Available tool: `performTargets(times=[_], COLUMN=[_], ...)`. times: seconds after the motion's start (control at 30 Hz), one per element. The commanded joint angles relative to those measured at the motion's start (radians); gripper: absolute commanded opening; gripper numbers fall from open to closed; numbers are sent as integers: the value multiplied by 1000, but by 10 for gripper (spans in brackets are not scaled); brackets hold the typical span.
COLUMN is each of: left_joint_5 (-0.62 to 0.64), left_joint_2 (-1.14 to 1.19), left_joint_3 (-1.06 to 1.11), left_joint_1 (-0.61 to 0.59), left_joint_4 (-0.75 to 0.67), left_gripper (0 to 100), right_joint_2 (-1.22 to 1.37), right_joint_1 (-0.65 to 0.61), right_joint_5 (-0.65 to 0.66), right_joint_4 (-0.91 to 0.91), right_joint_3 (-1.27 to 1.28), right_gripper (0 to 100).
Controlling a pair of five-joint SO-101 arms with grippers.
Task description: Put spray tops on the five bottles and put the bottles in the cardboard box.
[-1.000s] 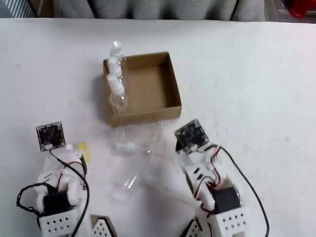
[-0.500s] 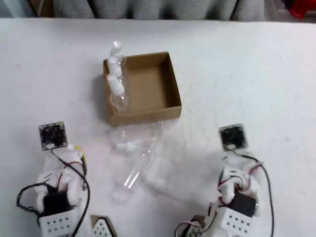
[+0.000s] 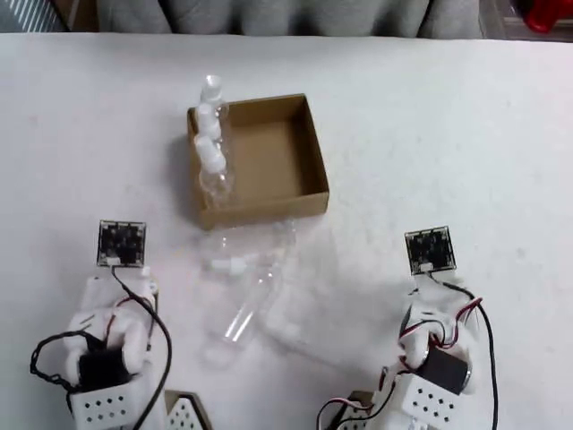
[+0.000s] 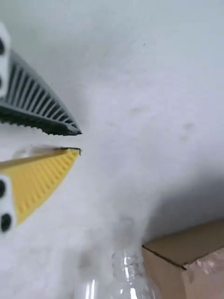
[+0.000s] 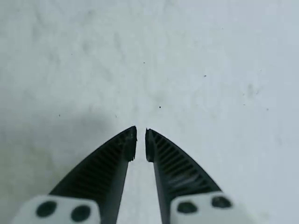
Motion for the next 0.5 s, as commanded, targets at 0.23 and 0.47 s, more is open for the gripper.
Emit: performTargets(times=[0.23, 0.47], left_joint_5=[-115, -117], left_joint_2=[-1, 193], left_joint_3=[-548, -812], left_joint_1=[111, 180], left_joint_4=[327, 459], left_gripper=[50, 53], right_joint_2=[-4, -4], right_joint_1=[16, 16], right_joint_5=[12, 12], right_joint_4=[16, 16], right_joint_3=[12, 12], right_gripper=[18, 18])
